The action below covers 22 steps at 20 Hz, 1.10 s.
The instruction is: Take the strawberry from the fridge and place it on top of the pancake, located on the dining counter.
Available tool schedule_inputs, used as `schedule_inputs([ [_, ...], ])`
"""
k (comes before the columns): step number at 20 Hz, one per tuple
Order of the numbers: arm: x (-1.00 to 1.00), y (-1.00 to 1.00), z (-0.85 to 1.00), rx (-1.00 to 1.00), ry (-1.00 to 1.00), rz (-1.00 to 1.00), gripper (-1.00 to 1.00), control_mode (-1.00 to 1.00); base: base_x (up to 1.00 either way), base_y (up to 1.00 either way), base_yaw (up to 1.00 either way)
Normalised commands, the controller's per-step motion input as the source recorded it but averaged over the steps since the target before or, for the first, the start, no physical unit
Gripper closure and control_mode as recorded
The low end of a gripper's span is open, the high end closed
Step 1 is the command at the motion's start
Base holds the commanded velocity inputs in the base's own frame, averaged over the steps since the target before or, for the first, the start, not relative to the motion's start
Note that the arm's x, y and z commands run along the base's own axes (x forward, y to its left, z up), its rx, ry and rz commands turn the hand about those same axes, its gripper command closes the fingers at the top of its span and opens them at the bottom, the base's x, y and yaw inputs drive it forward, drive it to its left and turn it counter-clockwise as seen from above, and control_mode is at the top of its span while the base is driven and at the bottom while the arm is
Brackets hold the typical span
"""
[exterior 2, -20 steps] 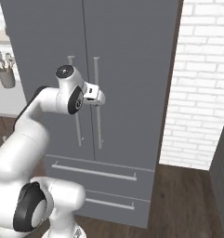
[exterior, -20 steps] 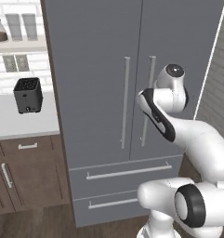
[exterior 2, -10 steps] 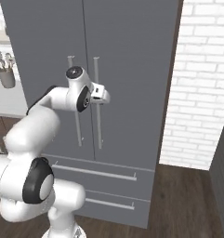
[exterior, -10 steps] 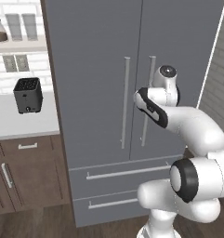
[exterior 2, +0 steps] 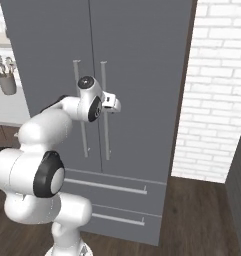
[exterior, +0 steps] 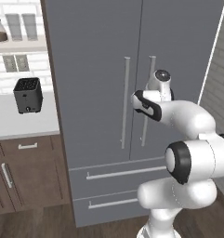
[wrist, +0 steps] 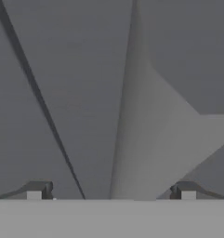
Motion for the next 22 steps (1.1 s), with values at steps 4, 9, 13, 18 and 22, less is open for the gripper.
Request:
schedule_inputs([
  [4, 0.42, -0.03, -0.18, 0.0, 0.0, 0.0, -1.0, -1.0, 0.0, 0.0, 0.0],
  [9, 0.38, -0.02, -0.26, 0.0, -0.03, 0.01, 1.0, -1.0, 0.0, 0.0, 0.0],
  [13, 0.33, -0.1, -0.29, 0.0, -0.03, 0.01, 1.0, -1.0, 0.0, 0.0, 0.0],
  [18, 0.16, -0.6, -0.24, 0.0, 0.01, 0.0, 1.0, -1.0, 0.0, 0.0, 0.0],
  [22, -0.46, -1.0, -0.04, 0.0, -0.03, 0.0, 1.0, -1.0, 0.0, 0.0, 0.0],
])
